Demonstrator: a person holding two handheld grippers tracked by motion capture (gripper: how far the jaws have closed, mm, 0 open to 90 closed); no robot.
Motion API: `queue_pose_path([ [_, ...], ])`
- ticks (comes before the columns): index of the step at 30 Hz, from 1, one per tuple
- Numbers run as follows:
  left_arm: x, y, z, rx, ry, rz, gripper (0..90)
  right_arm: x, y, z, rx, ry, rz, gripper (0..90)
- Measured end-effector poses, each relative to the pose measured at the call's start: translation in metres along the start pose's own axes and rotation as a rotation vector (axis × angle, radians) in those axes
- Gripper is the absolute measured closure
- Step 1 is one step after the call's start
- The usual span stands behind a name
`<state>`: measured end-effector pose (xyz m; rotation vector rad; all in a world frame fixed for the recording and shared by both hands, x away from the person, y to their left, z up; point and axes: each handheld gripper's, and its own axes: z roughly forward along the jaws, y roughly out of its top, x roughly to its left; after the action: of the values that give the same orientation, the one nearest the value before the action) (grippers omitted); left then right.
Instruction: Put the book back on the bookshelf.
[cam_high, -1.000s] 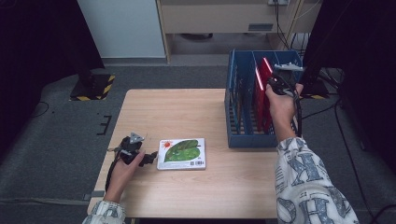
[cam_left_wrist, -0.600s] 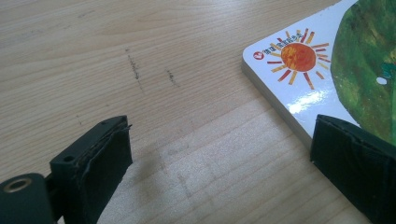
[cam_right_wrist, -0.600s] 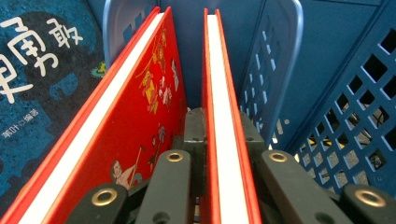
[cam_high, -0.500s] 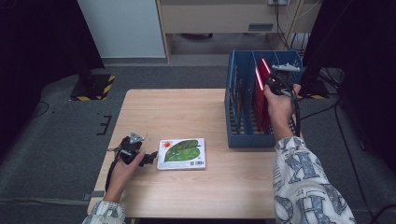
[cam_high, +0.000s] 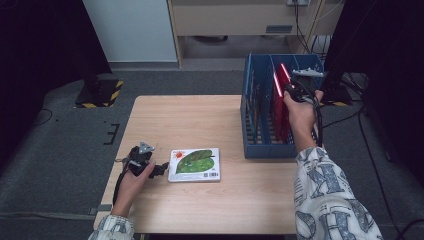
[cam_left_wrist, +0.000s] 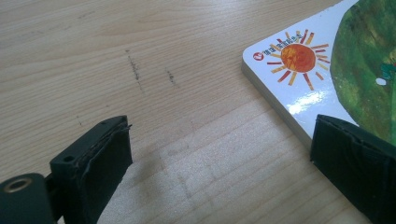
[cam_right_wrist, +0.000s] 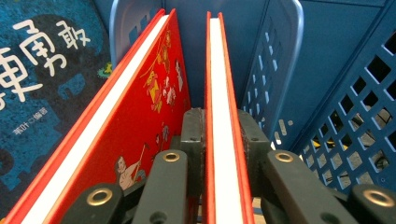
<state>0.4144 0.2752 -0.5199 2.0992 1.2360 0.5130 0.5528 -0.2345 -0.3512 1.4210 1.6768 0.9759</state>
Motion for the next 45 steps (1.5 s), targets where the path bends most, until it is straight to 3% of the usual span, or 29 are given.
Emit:
queue_pose_path([
  [16,0.0,0.0,0.0,-0.001,0.002,0.001,5.1,0.004,-0.004,-0.008,0.001,0.022,-0.022,71.9],
  [32,-0.001,0.001,0.0,0.001,0.003,0.004,5.1,0.006,-0.015,-0.032,-0.019,0.054,-0.05,65.4],
  [43,-0.001,0.0,-0.001,-0.002,0.003,0.003,5.1,0.007,-0.029,-0.047,-0.019,0.079,-0.037,61.4],
  [45,0.0,0.0,-0.001,0.0,0.005,0.004,5.1,0.008,-0.032,-0.05,-0.02,0.074,-0.056,59.3],
])
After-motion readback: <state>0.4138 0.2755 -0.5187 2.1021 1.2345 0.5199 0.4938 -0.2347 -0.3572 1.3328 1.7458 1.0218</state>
